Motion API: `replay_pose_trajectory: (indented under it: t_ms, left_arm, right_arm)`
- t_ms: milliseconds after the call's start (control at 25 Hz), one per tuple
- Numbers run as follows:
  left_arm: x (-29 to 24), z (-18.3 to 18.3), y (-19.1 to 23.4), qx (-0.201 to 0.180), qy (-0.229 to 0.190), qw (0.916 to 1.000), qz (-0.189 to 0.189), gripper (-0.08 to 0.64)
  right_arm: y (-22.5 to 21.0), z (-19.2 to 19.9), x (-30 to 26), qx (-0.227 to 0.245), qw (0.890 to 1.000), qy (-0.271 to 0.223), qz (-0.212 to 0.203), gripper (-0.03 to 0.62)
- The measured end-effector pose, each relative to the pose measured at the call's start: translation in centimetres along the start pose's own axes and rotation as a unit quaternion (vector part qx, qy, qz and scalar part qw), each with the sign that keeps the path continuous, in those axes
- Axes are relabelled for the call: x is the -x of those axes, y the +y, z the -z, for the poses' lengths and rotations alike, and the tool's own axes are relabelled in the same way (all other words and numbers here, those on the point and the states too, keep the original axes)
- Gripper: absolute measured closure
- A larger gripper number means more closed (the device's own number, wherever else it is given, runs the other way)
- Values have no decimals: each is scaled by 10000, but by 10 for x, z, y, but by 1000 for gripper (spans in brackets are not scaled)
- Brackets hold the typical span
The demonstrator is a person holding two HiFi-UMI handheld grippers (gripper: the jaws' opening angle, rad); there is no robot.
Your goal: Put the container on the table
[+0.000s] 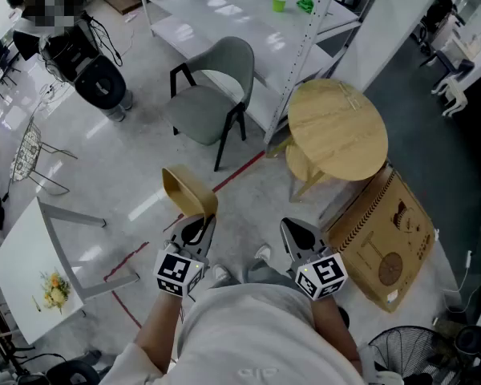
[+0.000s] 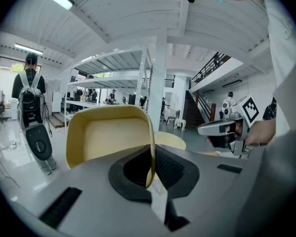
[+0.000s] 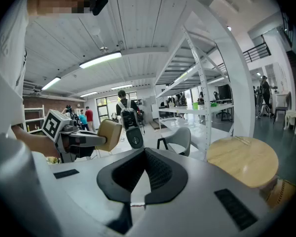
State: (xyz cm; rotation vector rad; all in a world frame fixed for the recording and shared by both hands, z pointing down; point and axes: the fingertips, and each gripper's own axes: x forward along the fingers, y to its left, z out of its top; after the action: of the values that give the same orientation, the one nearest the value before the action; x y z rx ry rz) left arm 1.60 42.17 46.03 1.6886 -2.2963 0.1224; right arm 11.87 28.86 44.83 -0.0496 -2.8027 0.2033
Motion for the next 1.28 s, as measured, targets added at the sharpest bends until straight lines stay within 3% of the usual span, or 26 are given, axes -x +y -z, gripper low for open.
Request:
replay_pose_trajectory:
  t_ms: [360, 680, 920, 1280]
  left_arm:
    - [-40, -6, -8, 298, 120, 9995, -15, 541]
    - [-128, -42, -40, 55, 145, 9998, 126, 541]
    - [-178, -45, -60, 54, 310, 9994, 160, 541]
    - [-258, -44, -29, 133, 479, 9981, 358, 541]
  right_arm:
    - [-40, -13, -6, -43, 10000, -40, -32, 567]
    - [-134, -28, 15, -272, 9987, -351, 247, 566]
    - [-199, -29, 23, -363, 9978, -392, 398, 566]
    - [-261, -27, -23, -581, 9960, -298, 610, 566]
